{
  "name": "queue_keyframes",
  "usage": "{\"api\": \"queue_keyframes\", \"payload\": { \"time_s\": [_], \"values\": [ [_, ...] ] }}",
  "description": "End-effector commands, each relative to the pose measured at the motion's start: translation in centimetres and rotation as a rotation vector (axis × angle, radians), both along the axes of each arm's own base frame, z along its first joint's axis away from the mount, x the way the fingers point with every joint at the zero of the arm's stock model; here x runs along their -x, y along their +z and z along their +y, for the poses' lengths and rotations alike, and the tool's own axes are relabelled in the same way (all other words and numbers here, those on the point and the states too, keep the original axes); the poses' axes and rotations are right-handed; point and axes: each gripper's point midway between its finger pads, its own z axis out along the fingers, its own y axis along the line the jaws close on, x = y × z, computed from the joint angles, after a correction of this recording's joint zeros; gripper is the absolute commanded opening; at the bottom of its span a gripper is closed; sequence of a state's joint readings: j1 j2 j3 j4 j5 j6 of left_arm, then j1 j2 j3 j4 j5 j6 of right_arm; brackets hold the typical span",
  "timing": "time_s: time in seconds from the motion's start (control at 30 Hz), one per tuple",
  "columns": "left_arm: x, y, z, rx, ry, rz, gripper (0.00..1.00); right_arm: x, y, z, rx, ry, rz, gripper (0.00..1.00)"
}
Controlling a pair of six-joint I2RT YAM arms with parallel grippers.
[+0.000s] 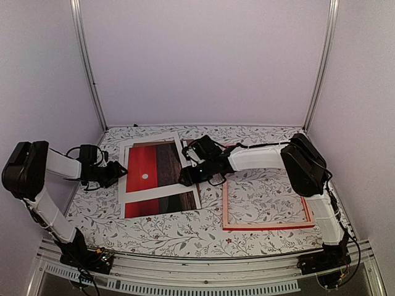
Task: Put the photo into the frame
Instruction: Pick up the mat board from the photo.
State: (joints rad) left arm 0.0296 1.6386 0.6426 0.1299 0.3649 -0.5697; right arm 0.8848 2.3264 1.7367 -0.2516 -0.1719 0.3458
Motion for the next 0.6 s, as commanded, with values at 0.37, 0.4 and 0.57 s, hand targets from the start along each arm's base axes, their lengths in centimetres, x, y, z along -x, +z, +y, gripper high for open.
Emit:
{"api": "queue_keyframes", "payload": {
  "time_s": [0.37, 0.4, 0.57],
  "values": [
    [0.5, 3.3, -1.5, 0.228, -0.045, -0.100, 0.63, 1.6, -3.5, -0.5, 0.025, 0.003, 0.057, 0.63],
    [0.5, 3.6, -1.5, 0.233, -0.048, -0.108, 0.63, 1.6, -3.5, -0.5, 0.025, 0.003, 0.058, 0.63],
    [0.3, 5.1, -1.7, 0.260, -0.057, -0.156, 0.63, 1.6, -3.7, -0.6, 0.030, 0.004, 0.057, 0.63]
  ]
}}
